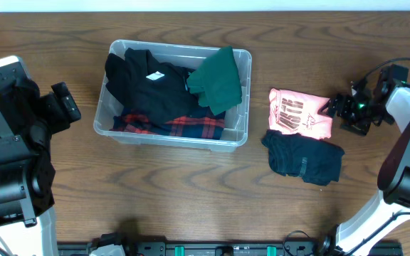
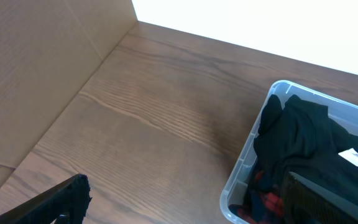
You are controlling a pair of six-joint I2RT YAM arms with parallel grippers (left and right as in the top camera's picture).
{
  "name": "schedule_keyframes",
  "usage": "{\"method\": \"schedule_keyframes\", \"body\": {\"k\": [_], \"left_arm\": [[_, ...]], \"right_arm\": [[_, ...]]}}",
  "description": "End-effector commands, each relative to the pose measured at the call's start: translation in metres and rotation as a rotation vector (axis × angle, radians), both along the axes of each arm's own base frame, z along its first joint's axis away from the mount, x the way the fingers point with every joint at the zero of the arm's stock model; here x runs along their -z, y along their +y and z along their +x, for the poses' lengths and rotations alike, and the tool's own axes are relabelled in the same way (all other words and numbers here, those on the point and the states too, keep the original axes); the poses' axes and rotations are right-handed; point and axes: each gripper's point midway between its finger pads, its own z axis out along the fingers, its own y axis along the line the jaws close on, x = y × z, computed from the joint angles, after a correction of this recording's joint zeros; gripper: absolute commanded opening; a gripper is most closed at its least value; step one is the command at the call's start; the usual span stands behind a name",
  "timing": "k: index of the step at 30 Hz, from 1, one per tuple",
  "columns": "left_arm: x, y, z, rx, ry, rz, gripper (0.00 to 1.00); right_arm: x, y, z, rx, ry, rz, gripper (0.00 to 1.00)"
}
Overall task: Pack container
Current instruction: 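Move the right gripper back to the pink printed t-shirt, then grasp and lift the pink t-shirt with the right gripper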
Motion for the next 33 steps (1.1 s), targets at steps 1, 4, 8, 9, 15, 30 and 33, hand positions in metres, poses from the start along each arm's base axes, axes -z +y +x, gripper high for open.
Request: {"method": "schedule_keyframes", "body": {"k": [1,4,8,9,15,30,33], "left_arm": [[0.001,0.004,-0.002,-0.023,0.002,-0.003,0.98],[0.001,0.004,-0.002,-0.023,0.002,-0.003,0.98],[0.001,0.004,-0.002,-0.023,0.002,-0.003,0.98],[0.001,0.004,-0.002,-0.023,0.002,-0.003,0.98],[0.001,0.004,-0.002,-0.023,0.002,-0.003,0.98],[0.001,0.004,-0.002,-0.023,0.002,-0.003,0.98],[0.001,0.004,-0.002,-0.023,0.002,-0.003,0.98]], "right_arm": [[0.012,0.017,-0.001,-0.046,0.006,0.045,0.80],[0.018,0.032,0.000,-0.075,-0.008,0.073,0.68],[0.019,0.046,0.002,-0.114,-0.015,0.069,0.38],[0.019,0.047,0.003,-0.117,-0.020,0.068,0.33],[-0.020,0.051,0.027,-0.117,-0.159,0.137,0.01],[-0.294,0.180,0.055,-0.363,-0.800,0.650,0.01],[-0.325,0.232,0.047,-0.459,-0.853,0.736,0.01]]}}
